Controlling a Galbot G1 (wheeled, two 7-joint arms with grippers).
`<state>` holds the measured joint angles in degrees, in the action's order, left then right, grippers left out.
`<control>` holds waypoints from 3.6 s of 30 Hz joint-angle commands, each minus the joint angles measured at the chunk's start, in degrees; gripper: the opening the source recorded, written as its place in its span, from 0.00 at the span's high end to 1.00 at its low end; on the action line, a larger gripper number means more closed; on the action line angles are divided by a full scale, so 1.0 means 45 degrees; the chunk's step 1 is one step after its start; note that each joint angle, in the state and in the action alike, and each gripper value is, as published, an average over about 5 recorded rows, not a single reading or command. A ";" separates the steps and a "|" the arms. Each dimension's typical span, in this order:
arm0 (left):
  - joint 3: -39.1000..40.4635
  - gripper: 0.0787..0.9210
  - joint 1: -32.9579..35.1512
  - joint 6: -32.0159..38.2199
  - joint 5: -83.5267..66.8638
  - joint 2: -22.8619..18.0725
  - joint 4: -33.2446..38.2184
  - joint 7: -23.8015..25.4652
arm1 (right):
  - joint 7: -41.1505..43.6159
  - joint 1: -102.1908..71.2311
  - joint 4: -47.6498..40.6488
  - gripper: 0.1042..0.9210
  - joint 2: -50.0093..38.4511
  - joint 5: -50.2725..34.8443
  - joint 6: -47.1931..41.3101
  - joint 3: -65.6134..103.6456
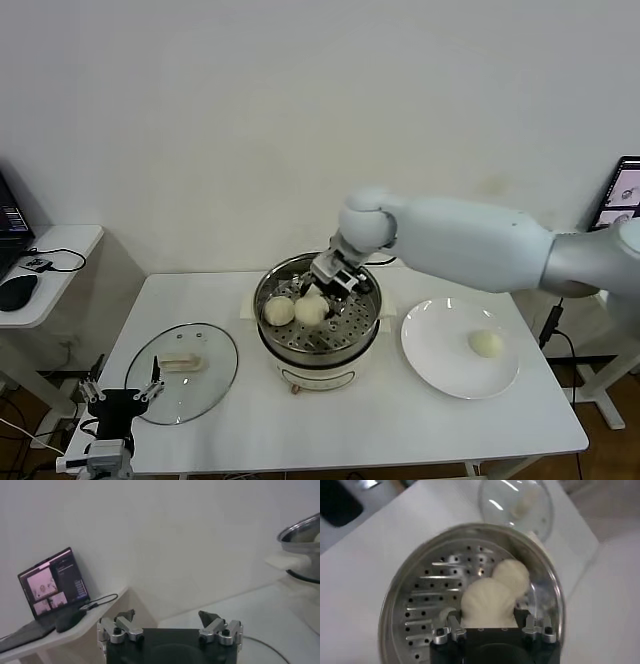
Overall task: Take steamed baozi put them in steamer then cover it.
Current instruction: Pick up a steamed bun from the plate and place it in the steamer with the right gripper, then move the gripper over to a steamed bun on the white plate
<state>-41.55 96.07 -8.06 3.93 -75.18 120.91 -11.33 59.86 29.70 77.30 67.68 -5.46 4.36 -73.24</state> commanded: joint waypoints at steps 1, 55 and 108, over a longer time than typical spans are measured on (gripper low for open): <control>-0.0011 0.12 -0.0021 0.0033 -0.0020 -0.0005 -0.0114 -0.0013 | 0.0438 -0.0219 -0.0473 0.32 0.0717 0.1615 0.1820 -0.0443; 0.0704 0.12 -0.0369 0.0019 0.0067 0.0415 -0.0136 0.0059 | 0.1121 -0.4369 0.1000 0.12 -0.9942 0.2819 -0.2391 0.4511; 0.0503 0.12 -0.0177 0.0026 0.0287 0.0179 -0.0354 0.0082 | 0.0427 -0.8780 -0.4374 0.24 -0.5778 0.5833 -0.2049 0.9115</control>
<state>-39.32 95.28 -7.98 5.20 -74.37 119.40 -10.93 61.73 -9.46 58.42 41.17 19.74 -4.77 -32.63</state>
